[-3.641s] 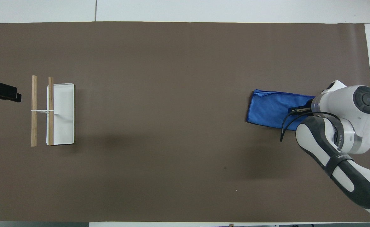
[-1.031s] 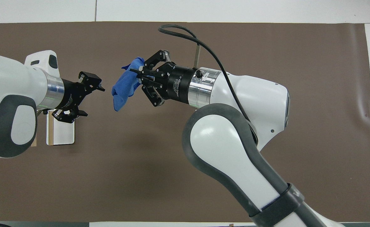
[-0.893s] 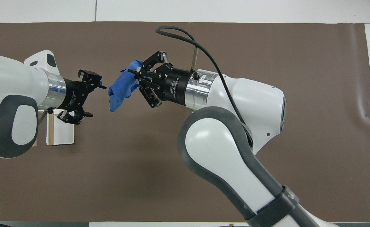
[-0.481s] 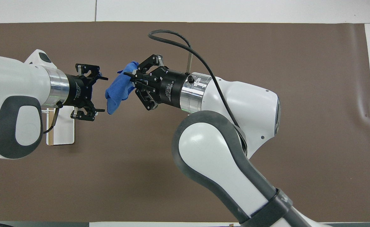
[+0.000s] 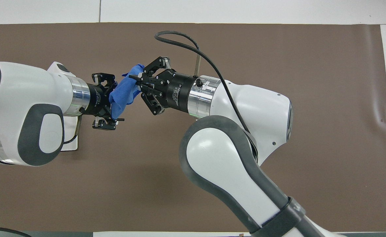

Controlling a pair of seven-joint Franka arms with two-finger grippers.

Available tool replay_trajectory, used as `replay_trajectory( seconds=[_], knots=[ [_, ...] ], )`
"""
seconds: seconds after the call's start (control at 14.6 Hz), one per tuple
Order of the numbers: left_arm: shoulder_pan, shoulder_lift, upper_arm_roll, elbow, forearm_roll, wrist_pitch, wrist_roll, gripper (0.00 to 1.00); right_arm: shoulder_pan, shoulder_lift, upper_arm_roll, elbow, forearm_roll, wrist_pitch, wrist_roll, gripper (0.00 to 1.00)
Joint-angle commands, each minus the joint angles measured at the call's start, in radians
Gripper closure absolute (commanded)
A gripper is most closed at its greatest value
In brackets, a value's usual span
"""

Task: Right arm passes towel to left arm to hang
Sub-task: 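Grasp the towel with the left gripper while the right gripper holds it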

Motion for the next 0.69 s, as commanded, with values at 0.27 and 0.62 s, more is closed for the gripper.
replay_trajectory(
  seconds=[0.27, 0.62],
  knots=[
    [0.002, 0.001, 0.013, 0.021, -0.016, 0.023, -0.014, 1.00, 0.019, 0.022, 0.002, 0.019, 0.012, 0.074, 0.006, 1.00],
    [0.013, 0.000, 0.022, 0.038, -0.016, 0.023, -0.011, 1.00, 0.018, 0.022, 0.002, 0.017, 0.012, 0.074, 0.004, 1.00]
  ],
)
